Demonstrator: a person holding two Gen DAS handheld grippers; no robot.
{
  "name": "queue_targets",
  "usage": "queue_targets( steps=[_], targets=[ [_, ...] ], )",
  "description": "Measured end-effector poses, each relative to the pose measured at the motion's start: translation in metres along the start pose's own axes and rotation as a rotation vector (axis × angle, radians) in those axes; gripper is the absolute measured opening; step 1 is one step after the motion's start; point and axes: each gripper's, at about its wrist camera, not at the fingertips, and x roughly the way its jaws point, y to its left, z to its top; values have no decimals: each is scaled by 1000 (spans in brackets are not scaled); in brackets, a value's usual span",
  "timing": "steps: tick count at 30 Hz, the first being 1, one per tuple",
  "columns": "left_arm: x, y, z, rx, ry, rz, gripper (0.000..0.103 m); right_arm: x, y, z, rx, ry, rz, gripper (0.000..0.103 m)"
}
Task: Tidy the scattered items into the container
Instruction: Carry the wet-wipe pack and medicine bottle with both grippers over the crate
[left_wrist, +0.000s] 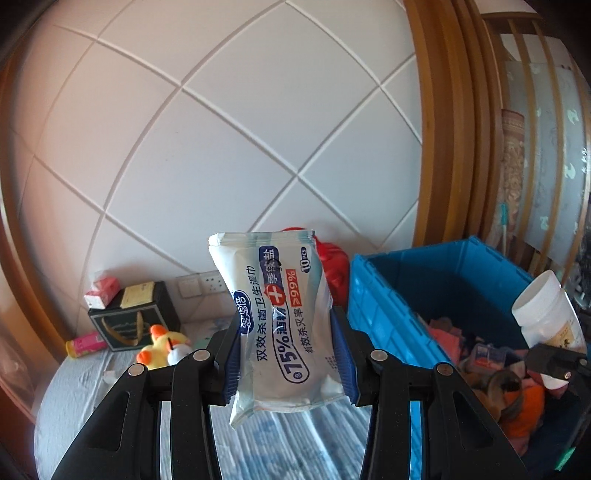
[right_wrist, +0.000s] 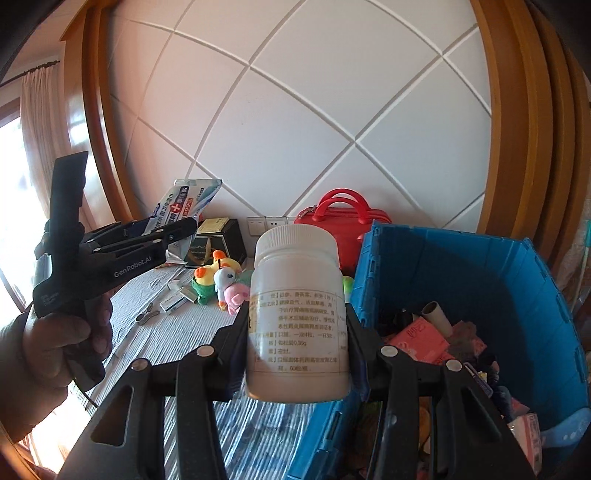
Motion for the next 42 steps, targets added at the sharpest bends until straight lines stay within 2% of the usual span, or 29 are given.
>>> queue_targets(
  steps=[14,21,31,42],
  targets=[
    [19,-156,38,147,-26,-218,42,-58,-89,-28,104,-9,-151,45],
    [25,-213,46,187,-20,-301,42,-77,-130,-47,163,13,-220,45],
    [36,-258,48,219,-11,-353,42,-92,-160,-62,210,36,-279,45],
    [41,-270,48,228,-14,-367,42,-95,-179,-62,219,36,-311,45]
  ],
)
